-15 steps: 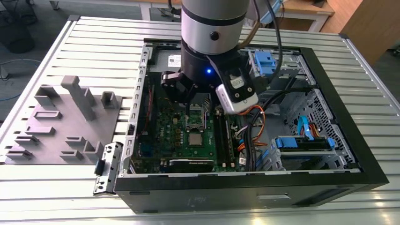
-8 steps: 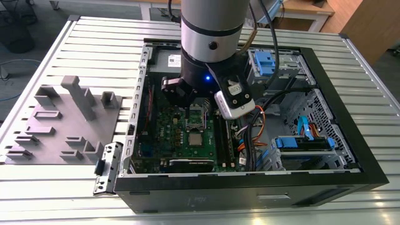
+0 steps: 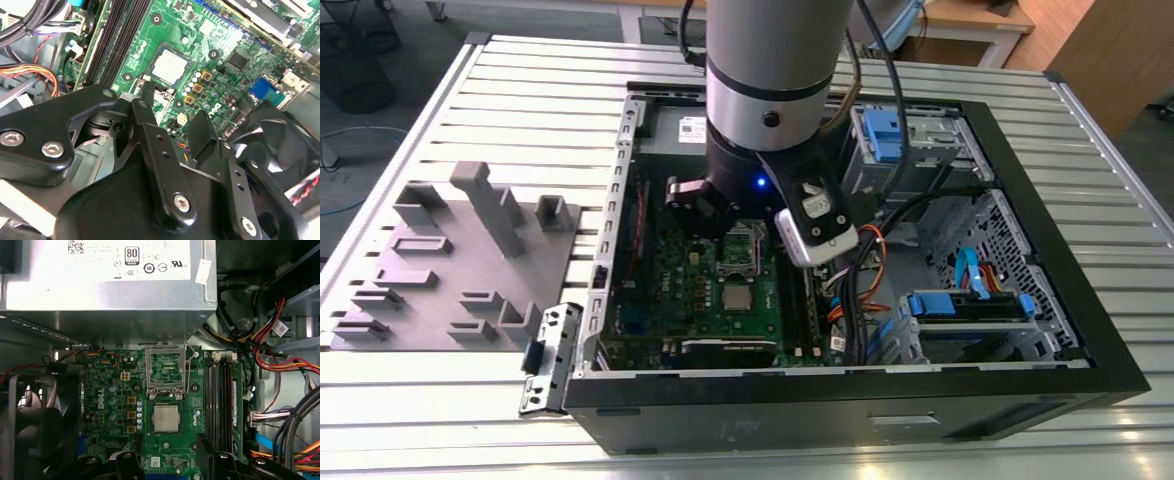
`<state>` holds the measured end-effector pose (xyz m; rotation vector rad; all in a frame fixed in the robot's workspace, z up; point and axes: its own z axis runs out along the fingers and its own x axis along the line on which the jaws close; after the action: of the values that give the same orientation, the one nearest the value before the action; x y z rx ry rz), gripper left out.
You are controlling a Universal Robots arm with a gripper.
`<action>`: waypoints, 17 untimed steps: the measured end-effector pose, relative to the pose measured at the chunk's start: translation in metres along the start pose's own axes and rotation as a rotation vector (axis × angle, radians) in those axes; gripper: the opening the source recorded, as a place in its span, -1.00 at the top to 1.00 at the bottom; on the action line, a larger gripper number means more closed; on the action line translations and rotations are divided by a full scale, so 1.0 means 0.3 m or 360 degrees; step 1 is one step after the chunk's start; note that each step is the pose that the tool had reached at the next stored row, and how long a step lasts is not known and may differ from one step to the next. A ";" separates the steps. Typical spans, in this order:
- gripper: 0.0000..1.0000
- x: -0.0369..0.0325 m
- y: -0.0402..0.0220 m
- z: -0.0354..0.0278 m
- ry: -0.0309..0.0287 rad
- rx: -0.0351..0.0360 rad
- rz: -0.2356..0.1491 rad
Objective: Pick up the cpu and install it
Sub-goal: 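Place the cpu into insertion slot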
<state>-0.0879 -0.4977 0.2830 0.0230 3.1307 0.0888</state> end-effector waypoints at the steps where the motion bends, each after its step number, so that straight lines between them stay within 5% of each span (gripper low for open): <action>1: -0.07 0.000 0.000 0.006 0.00000 0.0000 0.0000; 17: -0.07 0.001 -0.006 0.103 0.00001 0.0000 0.0000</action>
<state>-0.0880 -0.4977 0.2520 0.0230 3.1308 0.0887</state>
